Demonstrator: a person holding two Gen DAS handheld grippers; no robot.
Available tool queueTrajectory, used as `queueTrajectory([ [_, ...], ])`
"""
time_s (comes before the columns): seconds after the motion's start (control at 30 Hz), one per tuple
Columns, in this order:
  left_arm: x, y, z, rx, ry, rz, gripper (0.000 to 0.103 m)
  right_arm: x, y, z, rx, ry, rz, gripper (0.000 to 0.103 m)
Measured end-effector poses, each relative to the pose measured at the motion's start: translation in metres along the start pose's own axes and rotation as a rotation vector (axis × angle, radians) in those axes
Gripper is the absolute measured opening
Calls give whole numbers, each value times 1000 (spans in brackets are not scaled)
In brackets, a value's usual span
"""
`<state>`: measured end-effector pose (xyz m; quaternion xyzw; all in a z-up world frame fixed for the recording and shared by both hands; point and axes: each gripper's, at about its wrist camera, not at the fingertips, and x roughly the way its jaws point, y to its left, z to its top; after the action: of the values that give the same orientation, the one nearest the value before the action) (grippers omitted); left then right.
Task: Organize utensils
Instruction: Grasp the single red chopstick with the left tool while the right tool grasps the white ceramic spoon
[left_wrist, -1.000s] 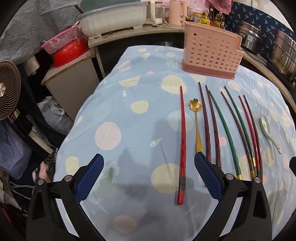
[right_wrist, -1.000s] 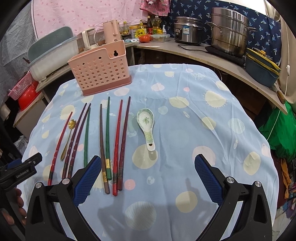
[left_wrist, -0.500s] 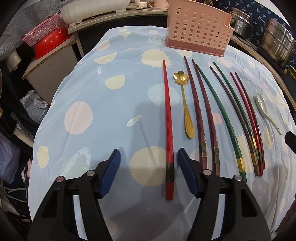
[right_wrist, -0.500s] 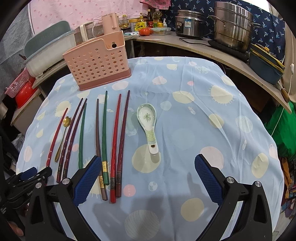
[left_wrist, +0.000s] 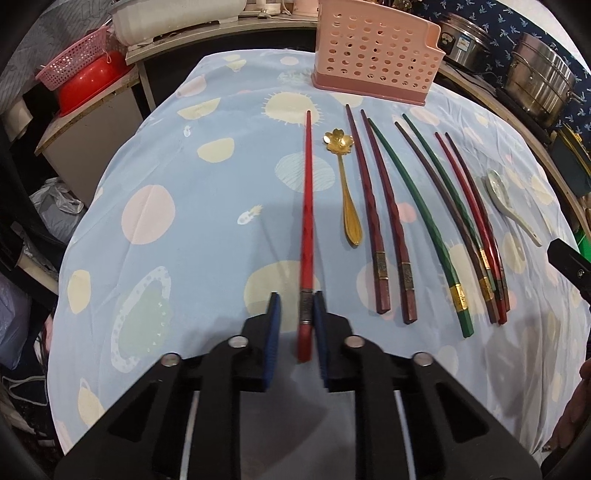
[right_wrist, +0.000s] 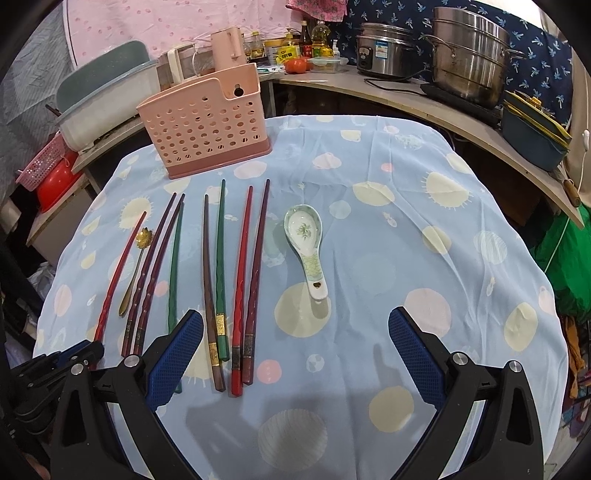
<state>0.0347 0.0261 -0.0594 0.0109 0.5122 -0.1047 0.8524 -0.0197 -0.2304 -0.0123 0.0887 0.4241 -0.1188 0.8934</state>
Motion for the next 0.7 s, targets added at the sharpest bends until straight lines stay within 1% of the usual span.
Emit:
queueTrajectory([
  [0.03,0,0,0,-4,1,-5,8,0,0,0,1,-1,2,96],
  [0.1,-1,1,1,-9,3,-7,8,1,-2,1,4,-1,4,95],
  [0.27,-2,4,5,-20,-2,7,8,8,-9,5,20,8,12,85],
  [0.3,-2,5,7,-22,-3,11,8,11,-11,7,24,11,16,81],
  [0.37,-2,6,11,-28,-5,13,7,17,-14,12,34,15,22,77],
  [0.5,-1,7,19,-34,-9,21,7,32,-22,25,72,29,48,66],
  [0.63,3,6,24,-33,-4,26,7,45,-28,36,101,47,67,50],
  [0.7,6,6,25,-33,4,27,7,51,-30,38,111,54,75,46],
])
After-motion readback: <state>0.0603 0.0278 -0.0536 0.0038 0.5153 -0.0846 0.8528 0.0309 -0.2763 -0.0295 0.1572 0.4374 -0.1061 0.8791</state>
